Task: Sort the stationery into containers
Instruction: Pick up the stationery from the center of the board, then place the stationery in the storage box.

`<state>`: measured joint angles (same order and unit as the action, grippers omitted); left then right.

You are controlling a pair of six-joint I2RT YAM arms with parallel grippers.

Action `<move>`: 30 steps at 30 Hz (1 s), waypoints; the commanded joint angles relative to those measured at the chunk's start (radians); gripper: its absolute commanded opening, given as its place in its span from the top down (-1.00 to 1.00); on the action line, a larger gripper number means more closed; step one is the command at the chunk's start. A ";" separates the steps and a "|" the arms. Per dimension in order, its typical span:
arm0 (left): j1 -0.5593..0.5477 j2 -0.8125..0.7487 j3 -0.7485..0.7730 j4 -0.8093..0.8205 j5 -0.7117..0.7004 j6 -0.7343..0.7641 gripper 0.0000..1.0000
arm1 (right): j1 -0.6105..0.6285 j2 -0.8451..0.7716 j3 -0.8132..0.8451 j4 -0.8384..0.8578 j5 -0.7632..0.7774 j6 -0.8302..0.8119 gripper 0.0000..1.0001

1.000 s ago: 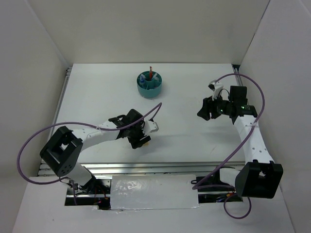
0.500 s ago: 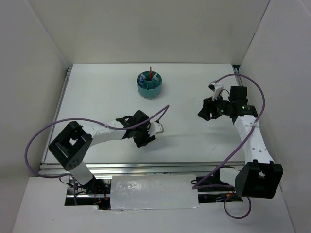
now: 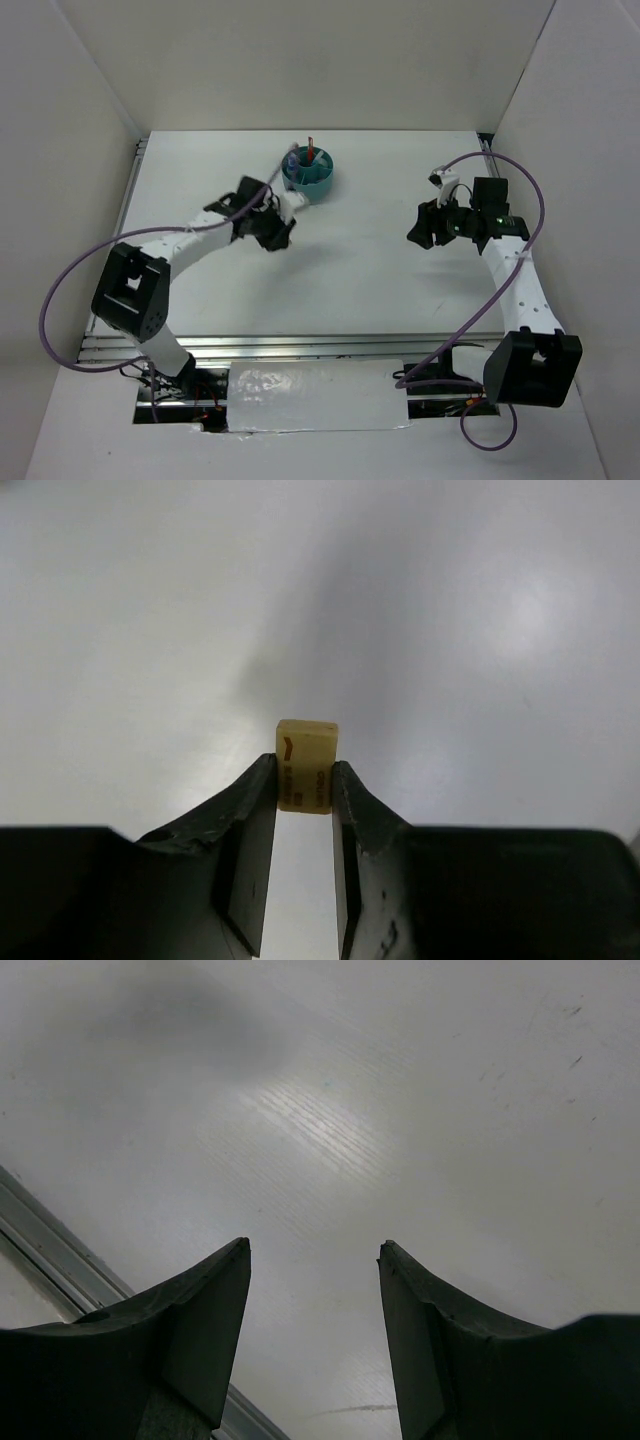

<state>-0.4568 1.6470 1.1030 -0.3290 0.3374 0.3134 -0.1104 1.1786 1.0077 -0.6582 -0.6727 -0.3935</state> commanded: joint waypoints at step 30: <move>0.376 0.671 0.826 0.640 0.417 -0.685 0.66 | -0.008 0.162 0.077 0.008 0.004 0.012 -0.23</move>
<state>-0.0559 2.2902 1.8629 0.2470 0.7238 -0.3511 -0.1104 1.3346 1.0306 -0.6579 -0.6651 -0.3862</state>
